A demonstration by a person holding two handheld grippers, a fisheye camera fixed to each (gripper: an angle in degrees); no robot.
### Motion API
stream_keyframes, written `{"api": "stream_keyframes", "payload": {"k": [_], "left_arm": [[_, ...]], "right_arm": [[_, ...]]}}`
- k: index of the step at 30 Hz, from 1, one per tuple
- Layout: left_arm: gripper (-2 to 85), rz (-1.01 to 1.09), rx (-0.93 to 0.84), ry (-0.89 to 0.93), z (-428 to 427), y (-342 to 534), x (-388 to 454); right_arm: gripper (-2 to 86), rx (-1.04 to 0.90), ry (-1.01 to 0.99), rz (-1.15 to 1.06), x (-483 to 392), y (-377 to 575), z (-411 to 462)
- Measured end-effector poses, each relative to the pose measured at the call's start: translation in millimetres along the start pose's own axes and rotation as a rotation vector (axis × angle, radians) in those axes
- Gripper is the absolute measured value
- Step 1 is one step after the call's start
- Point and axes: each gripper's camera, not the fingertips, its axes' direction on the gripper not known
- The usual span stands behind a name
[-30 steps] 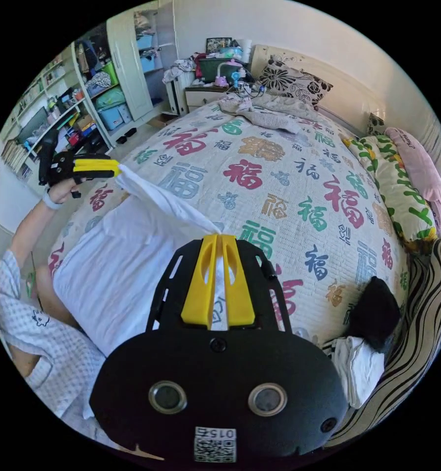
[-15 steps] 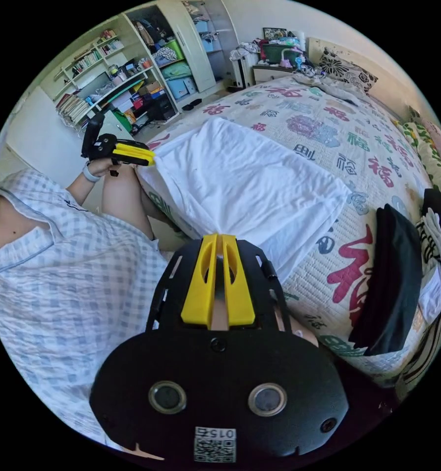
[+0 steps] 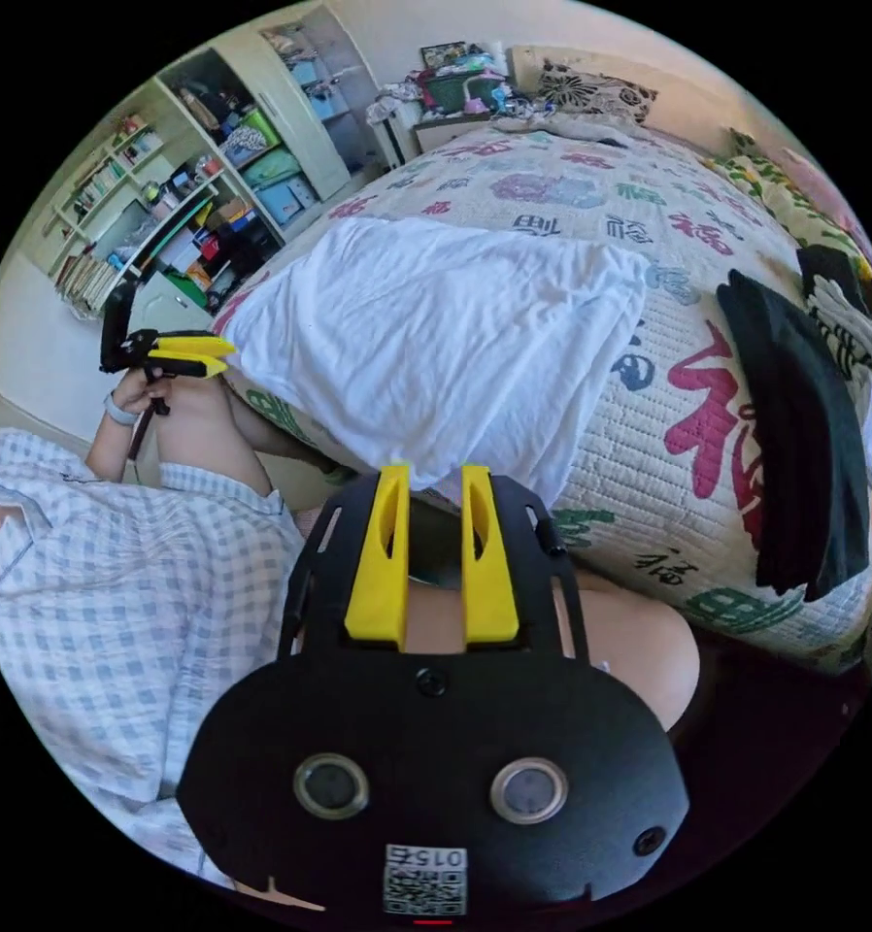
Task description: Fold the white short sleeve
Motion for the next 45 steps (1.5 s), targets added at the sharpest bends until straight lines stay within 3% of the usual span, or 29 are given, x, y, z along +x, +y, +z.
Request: {"api": "stream_keyframes", "payload": {"k": [5, 11, 18, 26, 36, 42, 45], "left_arm": [[11.4, -0.234, 0.208, -0.049, -33.1, -46.2, -83.4], [12.1, -0.483, 0.179, 0.008, 14.2, -101.4, -162.5], [5.4, -0.550, 0.175, 0.065, 32.7, -110.3, -181.7], [-0.3, -0.468, 0.130, -0.045, 22.1, -109.8, -168.0], [6.7, -0.354, 0.109, -0.195, 16.9, -101.0, -94.1], [6.8, -0.050, 0.005, -0.420, 2.5, -75.0, 41.1], [6.7, 0.133, -0.130, -0.644, 28.1, -62.7, 123.2]], "right_arm": [[8.7, 0.225, 0.039, 0.173, 52.8, -29.5, -15.7], [10.2, 0.172, -0.040, 0.327, 98.1, -84.2, 36.5], [5.1, 0.083, -0.044, 0.393, 112.8, -99.9, 78.1], [0.0, 0.047, 0.109, 0.324, 106.4, -89.2, 99.4], [5.7, 0.112, 0.170, 0.261, 75.9, -65.8, 105.3], [6.4, 0.154, 0.211, 0.110, 17.5, -26.0, 99.5], [6.5, 0.120, 0.197, 0.063, -7.7, -5.0, 114.2]]}}
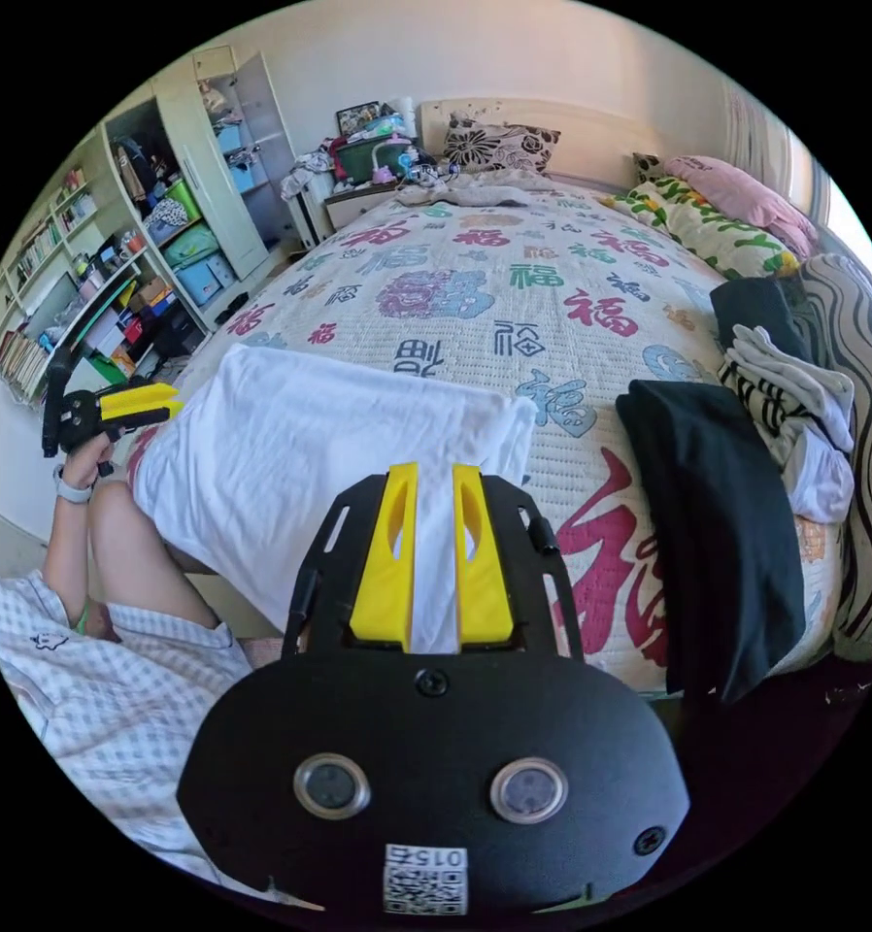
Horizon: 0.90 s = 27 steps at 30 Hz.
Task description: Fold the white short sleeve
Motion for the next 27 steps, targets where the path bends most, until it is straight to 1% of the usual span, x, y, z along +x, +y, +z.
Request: {"api": "stream_keyframes", "payload": {"k": [2, 5, 7, 10, 15, 18, 20, 21, 23, 25, 27], "left_arm": [[6.7, 0.107, -0.054, -0.146, -9.6, 2.6, 53.9], [7.0, 0.219, -0.087, -0.283, -14.0, 7.8, 105.7], [7.2, 0.263, -0.083, -0.325, -15.6, 12.1, 126.7], [7.3, 0.283, -0.069, -0.356, -20.9, 19.3, 143.7], [7.5, 0.255, -0.045, -0.300, -33.4, 30.4, 143.7], [7.6, 0.149, -0.002, -0.117, -41.9, 44.4, 122.4], [7.9, -0.044, 0.042, 0.126, -41.5, 67.4, 85.9], [8.0, -0.097, 0.056, 0.189, -39.8, 75.5, 76.3], [8.6, -0.250, 0.125, 0.407, -31.0, 108.5, 48.8], [9.0, -0.312, 0.148, 0.485, -23.4, 124.0, 40.0], [9.3, -0.320, 0.123, 0.516, -13.8, 127.7, 39.6]], "right_arm": [[6.5, -0.037, -0.003, -0.013, -15.4, 16.9, 10.6], [6.6, -0.077, -0.014, -0.013, -27.8, 32.3, 20.5], [6.6, -0.096, -0.023, -0.006, -32.0, 39.0, 24.8], [6.6, -0.100, -0.033, 0.018, -35.8, 46.9, 27.5], [6.8, -0.111, -0.045, 0.043, -44.2, 57.7, 29.1], [7.2, -0.115, -0.034, 0.060, -48.7, 68.0, 28.9], [7.4, -0.119, -0.050, 0.080, -49.8, 76.7, 30.5], [7.5, -0.123, -0.055, 0.085, -49.8, 78.8, 31.6], [7.8, -0.134, -0.078, 0.101, -49.5, 86.4, 37.4], [8.0, -0.144, -0.102, 0.109, -49.3, 90.5, 43.8], [8.0, -0.153, -0.130, 0.118, -49.4, 92.8, 51.1]]}}
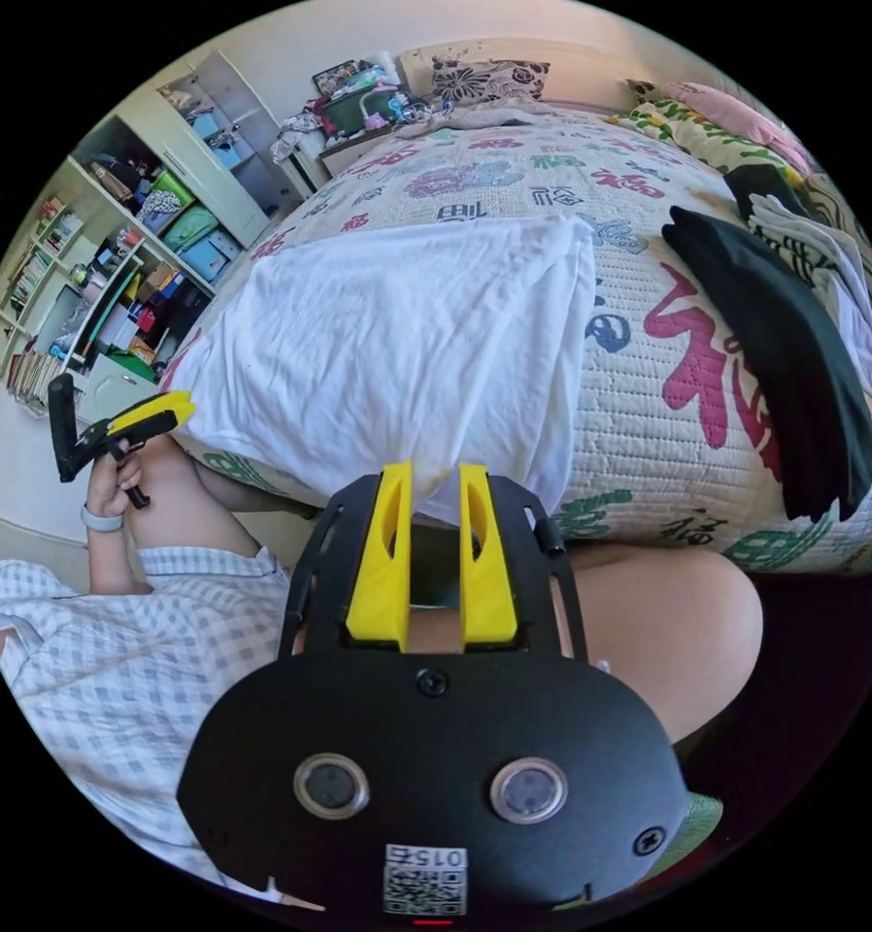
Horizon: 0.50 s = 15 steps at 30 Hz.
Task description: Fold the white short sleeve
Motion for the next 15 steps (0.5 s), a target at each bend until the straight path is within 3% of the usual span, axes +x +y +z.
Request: {"api": "stream_keyframes", "payload": {"k": [9, 15], "left_arm": [[3.0, -0.028, 0.000, -0.045, 1.8, 9.7, -11.3], [1.2, 0.021, -0.020, -0.186, 4.7, 18.1, 0.7]], "right_arm": [[3.2, 0.025, -0.079, 0.014, -0.6, 3.0, 14.6], [0.3, 0.002, 0.067, -0.028, -25.2, 1.2, 20.5]]}}
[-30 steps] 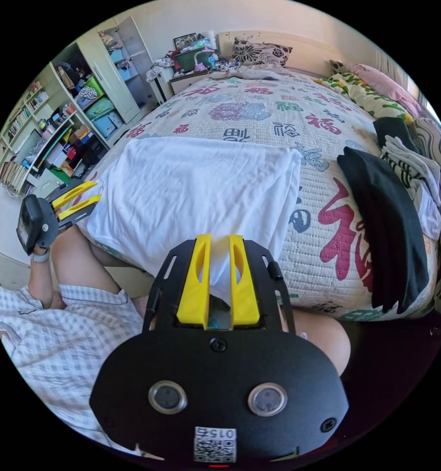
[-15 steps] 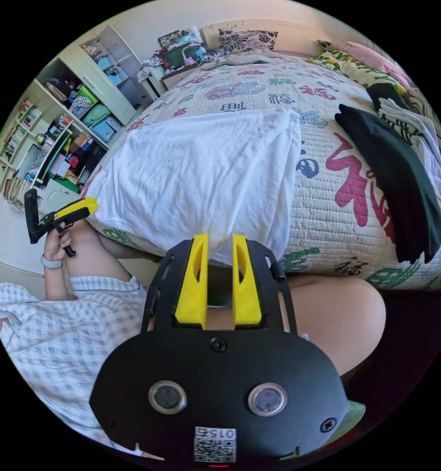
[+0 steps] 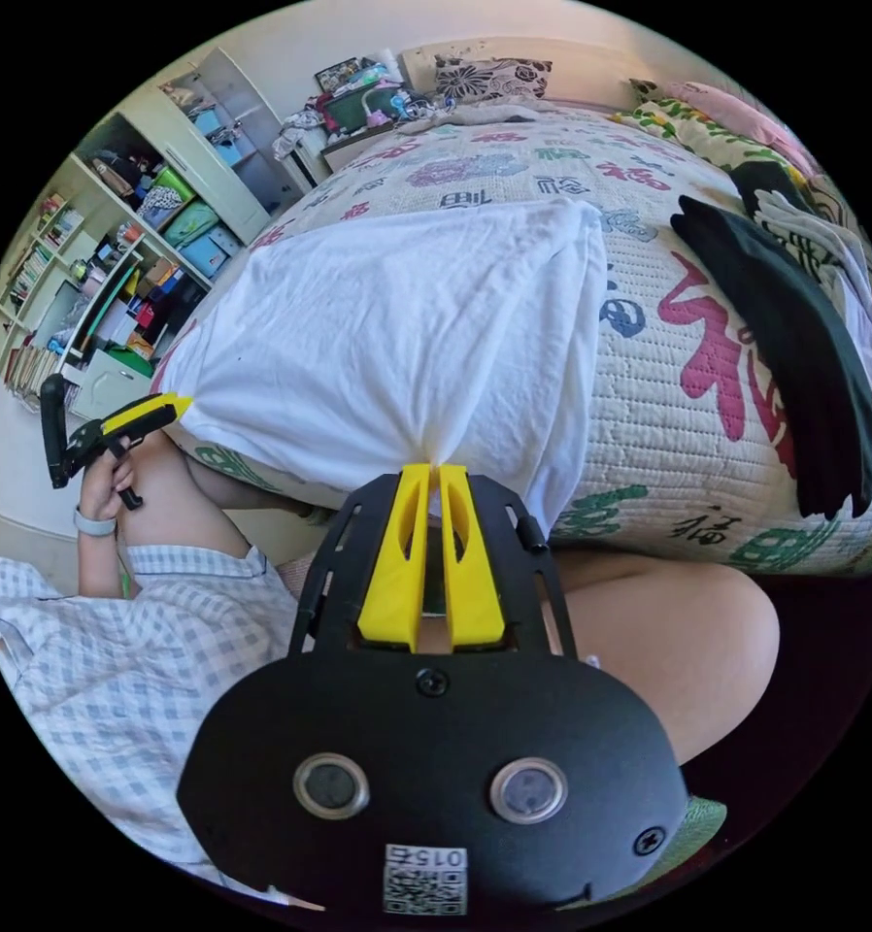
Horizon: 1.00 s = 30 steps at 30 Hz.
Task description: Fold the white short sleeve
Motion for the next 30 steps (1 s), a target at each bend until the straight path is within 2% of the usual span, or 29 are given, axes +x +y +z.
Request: {"api": "stream_keyframes", "payload": {"k": [4, 10, 16, 30], "left_arm": [[1.2, 0.055, -0.030, -0.088, 9.5, -2.9, 11.4], [1.3, 0.114, -0.049, -0.155, 17.6, -5.8, 21.6], [1.4, 0.100, -0.032, -0.177, 23.7, -5.6, 21.2], [1.2, 0.081, -0.009, -0.124, 20.8, -11.8, -0.1]], "right_arm": [[0.1, -0.004, 0.104, -0.033, -20.0, -3.5, 7.5], [0.4, 0.015, 0.144, -0.011, -33.8, -4.7, 12.2], [0.6, 0.011, 0.196, -0.007, -45.9, -9.7, 16.2], [0.9, 0.019, 0.176, 0.016, -42.2, -11.1, 2.9]]}}
